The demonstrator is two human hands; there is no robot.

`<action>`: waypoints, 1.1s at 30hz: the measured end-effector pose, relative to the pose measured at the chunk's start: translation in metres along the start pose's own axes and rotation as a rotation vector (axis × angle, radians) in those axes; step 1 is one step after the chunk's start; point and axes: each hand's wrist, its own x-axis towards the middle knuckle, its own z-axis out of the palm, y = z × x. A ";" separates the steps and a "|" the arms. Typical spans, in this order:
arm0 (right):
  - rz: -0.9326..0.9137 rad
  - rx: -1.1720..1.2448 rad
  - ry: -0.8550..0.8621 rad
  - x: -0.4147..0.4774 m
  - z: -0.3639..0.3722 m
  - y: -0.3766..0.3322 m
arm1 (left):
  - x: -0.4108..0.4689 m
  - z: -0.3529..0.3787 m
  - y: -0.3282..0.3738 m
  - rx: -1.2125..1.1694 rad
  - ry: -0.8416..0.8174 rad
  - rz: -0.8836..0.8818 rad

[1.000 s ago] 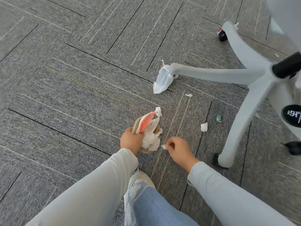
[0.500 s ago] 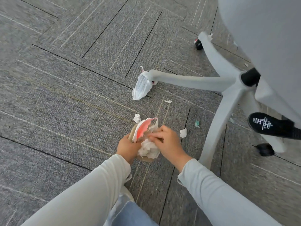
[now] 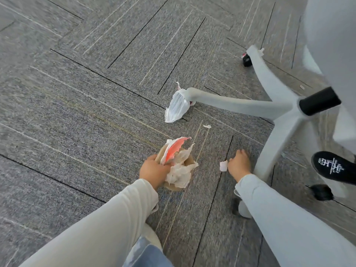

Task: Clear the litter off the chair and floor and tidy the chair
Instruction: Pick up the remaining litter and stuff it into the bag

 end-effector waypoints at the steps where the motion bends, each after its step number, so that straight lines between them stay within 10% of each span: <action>1: -0.034 0.019 0.025 -0.004 0.004 0.001 | 0.001 0.002 0.000 0.000 -0.003 0.003; 22: -0.422 0.430 0.074 -0.068 0.018 -0.042 | 0.009 -0.031 -0.001 0.057 0.286 0.096; 33: -0.683 0.164 -0.122 -0.064 0.037 -0.134 | 0.011 -0.085 0.007 0.080 0.263 -0.013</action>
